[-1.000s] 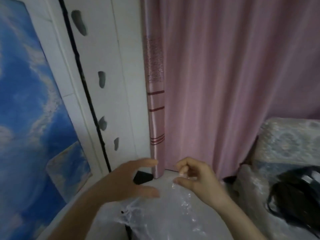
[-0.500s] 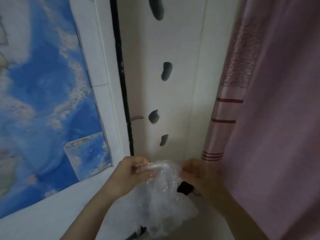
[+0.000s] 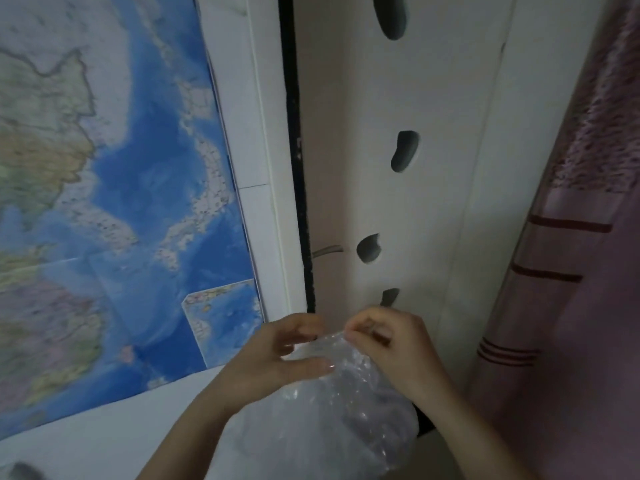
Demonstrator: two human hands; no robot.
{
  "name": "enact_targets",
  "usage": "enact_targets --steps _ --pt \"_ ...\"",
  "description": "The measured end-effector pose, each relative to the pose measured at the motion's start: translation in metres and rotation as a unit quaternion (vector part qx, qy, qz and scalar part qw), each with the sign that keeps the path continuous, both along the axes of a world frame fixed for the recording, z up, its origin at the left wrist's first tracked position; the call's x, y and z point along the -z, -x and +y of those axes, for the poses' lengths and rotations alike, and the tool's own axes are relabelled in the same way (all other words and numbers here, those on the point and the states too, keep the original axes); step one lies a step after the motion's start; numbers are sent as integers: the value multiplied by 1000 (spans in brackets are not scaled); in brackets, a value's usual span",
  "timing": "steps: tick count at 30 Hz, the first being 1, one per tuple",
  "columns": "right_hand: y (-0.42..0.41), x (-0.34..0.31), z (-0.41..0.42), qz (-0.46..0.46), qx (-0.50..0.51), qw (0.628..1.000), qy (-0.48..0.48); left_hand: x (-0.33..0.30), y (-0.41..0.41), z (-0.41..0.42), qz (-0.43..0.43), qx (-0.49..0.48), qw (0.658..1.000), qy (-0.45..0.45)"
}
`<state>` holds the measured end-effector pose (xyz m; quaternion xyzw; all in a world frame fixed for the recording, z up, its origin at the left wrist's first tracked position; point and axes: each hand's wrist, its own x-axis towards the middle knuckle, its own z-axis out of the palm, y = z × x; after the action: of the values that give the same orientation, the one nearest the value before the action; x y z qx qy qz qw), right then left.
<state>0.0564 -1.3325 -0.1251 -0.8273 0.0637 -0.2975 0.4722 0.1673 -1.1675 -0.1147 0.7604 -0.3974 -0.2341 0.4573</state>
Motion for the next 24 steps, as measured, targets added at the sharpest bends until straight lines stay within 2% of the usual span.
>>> enact_targets --steps 4,7,10,13,18,22,24 --pt "-18 -1 -12 -24 -17 997 -74 0 0 -25 -92 -65 993 47" --pt "-25 6 -44 51 -92 989 -104 6 -14 -19 -54 -114 989 83" --pt "-36 19 -66 174 -215 955 -108 12 -24 -14 -22 -190 975 117" --pt "-51 29 -72 169 -289 931 -148 19 -26 -16 0 -268 951 156" --pt "-70 38 -91 123 -210 959 -143 30 -20 -22 -8 -385 903 190" --pt "-72 52 -120 131 -197 970 -59 43 -14 -22 -17 -479 853 206" --pt "-71 60 -129 158 -201 967 -26 48 -8 -20 -14 -501 844 194"
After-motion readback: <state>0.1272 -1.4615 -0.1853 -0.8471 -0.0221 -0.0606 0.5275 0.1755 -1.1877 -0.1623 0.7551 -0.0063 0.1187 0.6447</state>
